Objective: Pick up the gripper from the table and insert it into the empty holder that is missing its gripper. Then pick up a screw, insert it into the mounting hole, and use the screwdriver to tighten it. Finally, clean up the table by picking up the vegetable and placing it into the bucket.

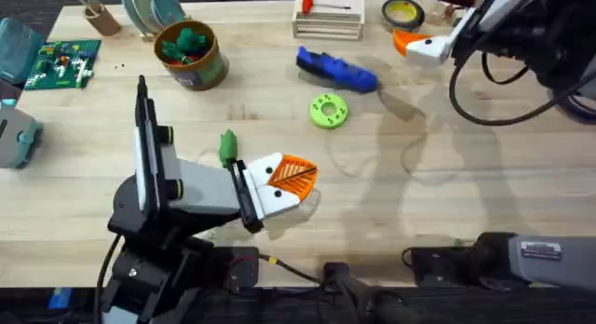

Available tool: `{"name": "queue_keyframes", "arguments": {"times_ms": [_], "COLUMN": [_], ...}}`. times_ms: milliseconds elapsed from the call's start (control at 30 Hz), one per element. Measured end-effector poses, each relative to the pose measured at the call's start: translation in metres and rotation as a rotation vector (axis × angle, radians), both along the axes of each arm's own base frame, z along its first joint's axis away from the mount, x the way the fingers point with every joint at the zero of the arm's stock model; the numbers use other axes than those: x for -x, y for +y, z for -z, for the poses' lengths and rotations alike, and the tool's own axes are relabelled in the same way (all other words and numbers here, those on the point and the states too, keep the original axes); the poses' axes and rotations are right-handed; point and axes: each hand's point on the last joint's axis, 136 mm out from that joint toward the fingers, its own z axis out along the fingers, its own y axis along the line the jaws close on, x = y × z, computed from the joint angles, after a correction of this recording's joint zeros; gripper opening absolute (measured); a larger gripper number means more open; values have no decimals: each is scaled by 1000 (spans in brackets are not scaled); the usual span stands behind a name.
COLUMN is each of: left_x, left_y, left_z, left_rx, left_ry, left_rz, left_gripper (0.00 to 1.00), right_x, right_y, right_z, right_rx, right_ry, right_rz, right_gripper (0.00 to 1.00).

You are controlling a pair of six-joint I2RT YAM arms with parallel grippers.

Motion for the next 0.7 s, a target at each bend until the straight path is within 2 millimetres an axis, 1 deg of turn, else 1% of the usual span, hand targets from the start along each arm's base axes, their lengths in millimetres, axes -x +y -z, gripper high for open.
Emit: {"name": "queue_keyframes", "arguments": {"times_ms": [133, 400, 567, 700], "left_x": [0, 0, 0, 0], "left_y": [0, 0, 0, 0], "left_z": [0, 0, 0, 0], "left_rx": [0, 0, 0, 0], "left_ry": [0, 0, 0, 0], "left_rz": [0, 0, 0, 0], "left_gripper": [17, 17, 17, 17], "right_x": [0, 0, 9, 14], "right_y": [-2, -4, -3, -7], "right_z": [6, 10, 26, 41], "right_rx": [8, 11, 1, 14], "right_ry": [29, 48, 149, 231], "right_rz": [20, 30, 35, 71], "right_gripper": [968, 967, 970, 970]}}
